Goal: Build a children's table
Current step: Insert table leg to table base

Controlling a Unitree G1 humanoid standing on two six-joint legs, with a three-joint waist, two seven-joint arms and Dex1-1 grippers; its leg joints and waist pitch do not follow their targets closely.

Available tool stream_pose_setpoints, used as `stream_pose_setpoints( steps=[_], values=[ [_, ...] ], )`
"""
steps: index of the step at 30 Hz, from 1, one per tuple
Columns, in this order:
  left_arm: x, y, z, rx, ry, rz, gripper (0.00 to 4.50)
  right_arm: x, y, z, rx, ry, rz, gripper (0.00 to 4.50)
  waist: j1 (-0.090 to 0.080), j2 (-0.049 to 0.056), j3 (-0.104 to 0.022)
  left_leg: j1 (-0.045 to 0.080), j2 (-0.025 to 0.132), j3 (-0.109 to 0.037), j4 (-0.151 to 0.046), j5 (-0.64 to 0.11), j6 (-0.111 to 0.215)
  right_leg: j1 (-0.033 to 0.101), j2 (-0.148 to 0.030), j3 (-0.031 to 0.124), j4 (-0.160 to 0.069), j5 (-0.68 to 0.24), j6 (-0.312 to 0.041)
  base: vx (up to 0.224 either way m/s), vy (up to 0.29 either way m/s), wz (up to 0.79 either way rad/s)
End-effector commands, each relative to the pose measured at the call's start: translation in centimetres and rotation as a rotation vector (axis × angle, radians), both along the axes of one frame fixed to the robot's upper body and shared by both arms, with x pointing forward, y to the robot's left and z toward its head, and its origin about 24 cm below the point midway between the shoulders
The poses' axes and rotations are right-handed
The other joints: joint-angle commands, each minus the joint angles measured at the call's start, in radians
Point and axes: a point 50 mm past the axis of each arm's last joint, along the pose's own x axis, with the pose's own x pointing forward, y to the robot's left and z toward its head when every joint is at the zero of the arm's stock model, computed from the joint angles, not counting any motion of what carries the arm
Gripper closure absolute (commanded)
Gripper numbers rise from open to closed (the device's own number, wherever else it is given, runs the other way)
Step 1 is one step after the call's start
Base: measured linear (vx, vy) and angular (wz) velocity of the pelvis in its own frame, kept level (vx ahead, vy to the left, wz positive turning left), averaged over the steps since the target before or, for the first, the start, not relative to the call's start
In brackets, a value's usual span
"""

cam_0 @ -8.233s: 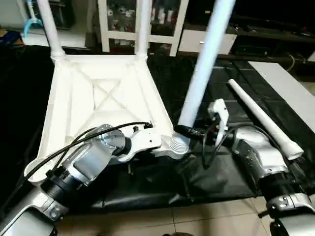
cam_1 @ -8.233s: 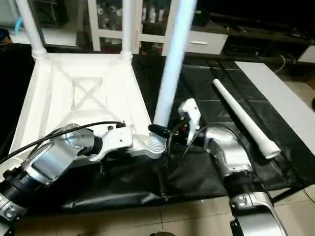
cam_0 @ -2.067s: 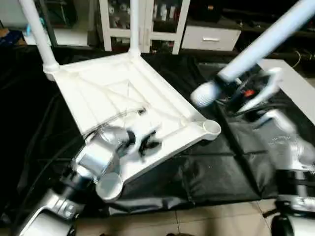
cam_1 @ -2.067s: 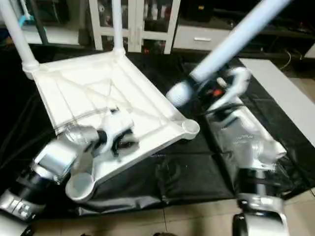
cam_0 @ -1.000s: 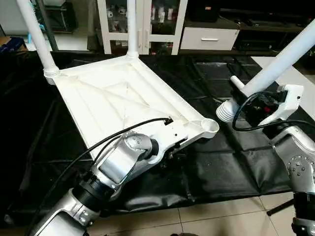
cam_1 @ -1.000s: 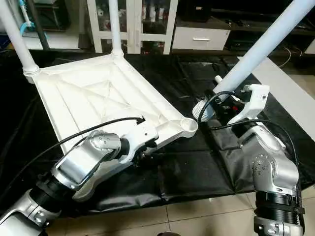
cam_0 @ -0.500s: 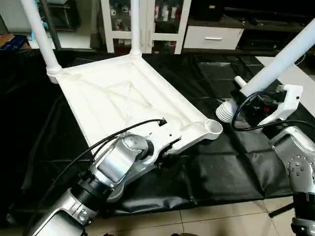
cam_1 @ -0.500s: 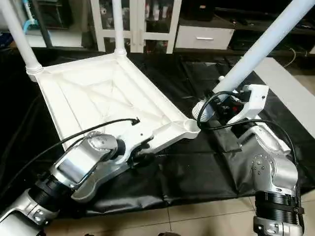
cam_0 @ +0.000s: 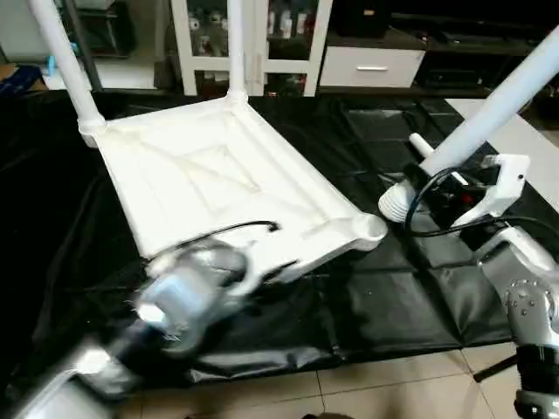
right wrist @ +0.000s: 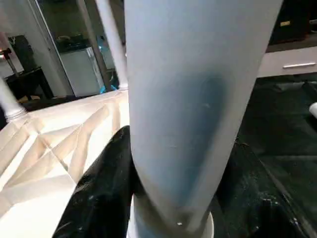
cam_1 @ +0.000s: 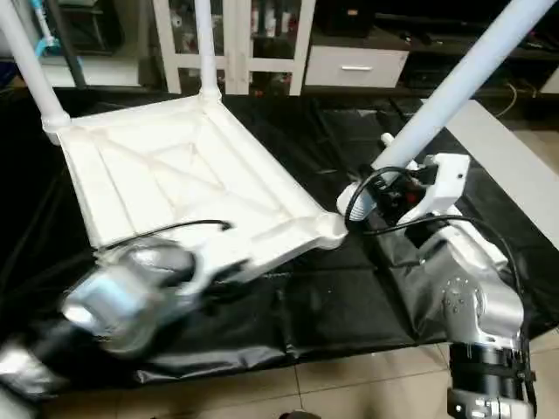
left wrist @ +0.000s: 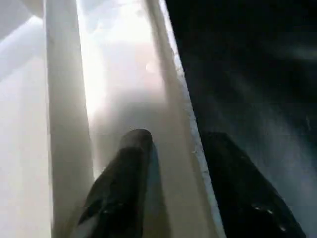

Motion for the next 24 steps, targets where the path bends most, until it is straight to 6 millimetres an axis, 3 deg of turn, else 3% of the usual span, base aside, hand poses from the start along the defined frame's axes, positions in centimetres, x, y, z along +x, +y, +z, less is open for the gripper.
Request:
stream_pose_setpoints(
  steps=[1,5,6,9,13,14,16,17,19,24],
  values=[
    [0.2,1.5,0.7,-0.017,-0.004,0.020,2.88,-0.2,0.3,0.2,-0.013,-0.005,0.016,2.66,0.003,0.007,-0.067,0.005,0.001,0.007,-0.065,-0.227,0.005,0.049,-0.028,0.022,-0.065,-0.285,-0.165,0.000,0.000,0.00],
    [-1.0,3.9,1.6,-0.081,0.048,-0.068,3.17,-0.4,1.1,-0.5,-0.003,0.015,0.046,2.66,-0.012,0.012,-0.066,0.000,0.000,0.003,-0.071,-0.233,-0.006,0.051,-0.027,0.022,-0.058,-0.264,-0.177,0.000,0.000,0.00],
    [-1.3,4.7,1.7,-0.092,0.073,-0.074,3.26,-0.5,1.3,-0.7,0.001,0.021,0.054,2.66,-0.011,0.014,-0.066,0.006,0.001,0.005,-0.069,-0.238,-0.006,0.046,-0.027,0.023,-0.058,-0.258,-0.182,0.000,0.000,0.00],
    [-2.4,8.0,1.8,-0.031,0.121,-0.028,3.38,-0.8,2.0,-1.3,0.008,0.037,0.078,2.66,-0.013,0.017,-0.065,0.004,0.003,0.003,-0.071,-0.238,-0.005,0.048,-0.027,0.023,-0.051,-0.226,-0.200,0.000,0.000,0.00],
    [-3.5,10.9,1.9,0.017,0.112,0.015,3.76,-1.0,2.6,-1.8,0.007,0.047,0.091,2.66,-0.012,0.021,-0.056,0.016,0.003,0.006,-0.074,-0.303,-0.014,0.036,-0.024,0.025,-0.061,-0.316,-0.182,0.000,0.000,0.00],
    [-3.6,11.3,1.8,0.018,0.104,0.023,3.76,-1.0,2.7,-1.8,0.006,0.049,0.093,2.66,-0.011,0.016,-0.056,0.013,0.003,0.004,-0.074,-0.306,-0.015,0.037,-0.026,0.024,-0.061,-0.327,-0.177,0.000,0.000,0.00],
    [-3.7,11.7,1.8,0.015,0.078,0.027,4.02,-1.0,2.8,-1.9,0.005,0.050,0.095,2.66,-0.005,0.023,-0.053,0.024,0.005,0.006,-0.075,-0.327,-0.020,0.027,-0.025,0.027,-0.065,-0.352,-0.168,0.000,0.000,0.00],
    [-3.5,11.9,1.9,0.008,0.042,0.023,4.02,-1.0,2.8,-1.9,0.005,0.051,0.096,2.66,-0.001,0.019,-0.052,0.024,0.005,0.006,-0.076,-0.339,-0.022,0.026,-0.025,0.027,-0.066,-0.364,-0.167,0.000,0.000,0.00],
    [-3.2,12.3,2.1,-0.007,-0.011,0.009,4.10,-0.9,3.0,-1.9,0.006,0.053,0.099,2.66,0.008,0.018,-0.052,0.022,0.004,0.003,-0.078,-0.339,-0.025,0.027,-0.027,0.028,-0.067,-0.375,-0.152,0.000,0.000,0.00],
    [-2.0,12.9,3.3,-0.063,-0.090,0.017,4.10,-0.8,3.4,-1.9,0.005,0.055,0.111,2.66,0.009,0.015,-0.055,0.019,0.002,0.003,-0.079,-0.336,-0.033,0.031,-0.030,0.030,-0.064,-0.373,-0.141,0.000,0.000,0.00]
  ],
)
